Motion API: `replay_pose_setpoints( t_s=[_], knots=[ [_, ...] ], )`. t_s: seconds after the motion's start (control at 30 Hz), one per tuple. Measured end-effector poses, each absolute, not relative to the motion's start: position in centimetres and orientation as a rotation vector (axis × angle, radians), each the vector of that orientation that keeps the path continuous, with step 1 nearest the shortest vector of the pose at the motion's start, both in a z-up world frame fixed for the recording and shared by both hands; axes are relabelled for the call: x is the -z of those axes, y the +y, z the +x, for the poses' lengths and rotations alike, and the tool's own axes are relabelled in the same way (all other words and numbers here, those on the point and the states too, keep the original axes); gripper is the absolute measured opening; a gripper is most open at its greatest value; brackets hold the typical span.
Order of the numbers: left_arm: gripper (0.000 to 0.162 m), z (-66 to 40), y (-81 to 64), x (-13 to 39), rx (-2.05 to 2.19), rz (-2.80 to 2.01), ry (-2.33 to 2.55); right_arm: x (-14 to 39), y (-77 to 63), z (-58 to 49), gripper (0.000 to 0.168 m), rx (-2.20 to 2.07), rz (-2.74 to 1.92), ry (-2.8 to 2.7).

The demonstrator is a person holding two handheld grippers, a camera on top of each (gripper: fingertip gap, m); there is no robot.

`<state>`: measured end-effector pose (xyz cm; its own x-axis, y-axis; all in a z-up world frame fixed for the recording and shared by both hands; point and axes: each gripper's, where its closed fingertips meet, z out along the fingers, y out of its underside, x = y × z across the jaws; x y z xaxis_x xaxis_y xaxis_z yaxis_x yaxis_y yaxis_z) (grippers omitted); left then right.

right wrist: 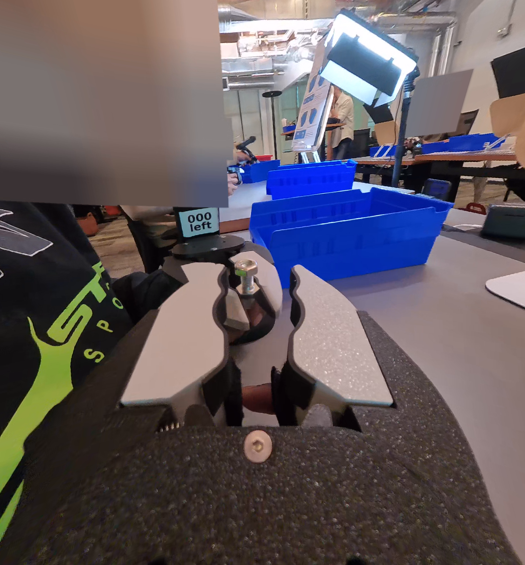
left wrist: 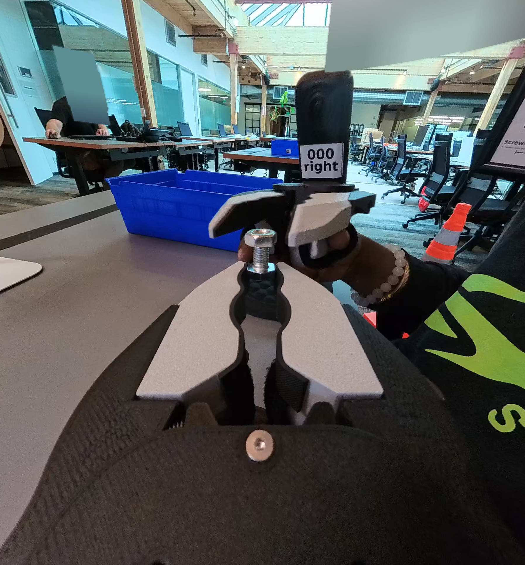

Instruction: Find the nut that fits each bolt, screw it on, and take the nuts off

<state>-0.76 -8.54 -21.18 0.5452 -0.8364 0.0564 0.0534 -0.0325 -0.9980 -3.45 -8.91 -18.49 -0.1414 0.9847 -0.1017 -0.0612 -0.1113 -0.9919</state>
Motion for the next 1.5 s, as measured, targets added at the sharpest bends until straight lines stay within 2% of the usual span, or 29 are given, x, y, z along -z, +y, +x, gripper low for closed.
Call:
replay_pose_setpoints(
  t_s=[0.33,0.47,0.77,1.5],
  knots=[
    [0.015,-0.8,-8.6,21.1,0.825,-1.429,0.723,18.3,-8.6,-3.2,0.033,-1.429,-1.161,-1.192],
    [0.015,-0.8,-8.6,21.1,0.825,-1.424,0.726,18.5,-7.2,-2.1,0.024,-1.370,-1.189,-1.146],
    [0.015,-0.7,-8.6,21.2,0.821,-1.429,0.728,18.0,-9.2,-3.7,0.031,-1.425,-1.142,-1.211],
    [0.015,-0.7,-8.6,21.2,0.816,-1.429,0.728,18.2,-9.0,-3.6,0.029,-1.412,-1.148,-1.215]
  ],
)
